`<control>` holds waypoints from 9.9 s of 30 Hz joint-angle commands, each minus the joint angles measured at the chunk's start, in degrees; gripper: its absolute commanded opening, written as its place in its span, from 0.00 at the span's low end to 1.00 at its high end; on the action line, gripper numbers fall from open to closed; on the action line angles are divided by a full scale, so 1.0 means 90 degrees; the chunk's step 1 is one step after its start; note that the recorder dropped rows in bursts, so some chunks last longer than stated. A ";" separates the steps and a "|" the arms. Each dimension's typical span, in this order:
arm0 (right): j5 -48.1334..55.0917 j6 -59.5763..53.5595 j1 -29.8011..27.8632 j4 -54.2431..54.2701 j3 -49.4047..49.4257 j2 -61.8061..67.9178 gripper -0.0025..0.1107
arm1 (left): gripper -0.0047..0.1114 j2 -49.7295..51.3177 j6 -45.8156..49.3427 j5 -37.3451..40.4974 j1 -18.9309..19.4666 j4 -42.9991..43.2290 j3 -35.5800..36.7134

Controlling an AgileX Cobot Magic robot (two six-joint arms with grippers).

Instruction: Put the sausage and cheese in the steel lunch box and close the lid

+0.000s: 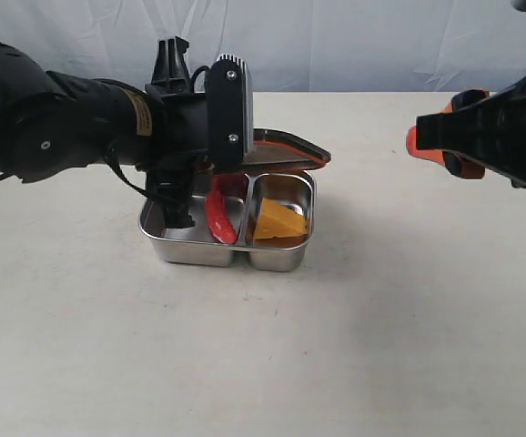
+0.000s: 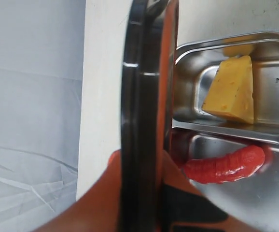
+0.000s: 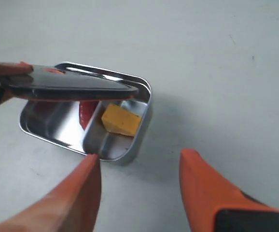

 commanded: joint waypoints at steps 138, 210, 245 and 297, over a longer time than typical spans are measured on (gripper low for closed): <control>0.3872 -0.7552 -0.2288 1.0054 -0.0843 0.5342 0.01 | 0.58 -0.4847 -0.7417 0.5177 -0.0357 0.4828 -0.0004; 0.3013 -0.6575 -0.1921 0.7495 -0.1793 0.6398 0.42 | 0.54 -0.6117 -0.7411 0.5937 -0.0241 0.4969 -0.0004; 0.2349 -0.6470 -0.1652 0.7650 -0.1793 0.6398 0.42 | 0.54 -0.6117 -0.7411 0.5881 -0.0241 0.4734 -0.0004; 0.1756 -0.4323 -0.1582 0.4869 -0.1781 0.5274 0.07 | 0.04 -0.4355 -0.7596 0.3718 -0.0241 0.2649 0.0453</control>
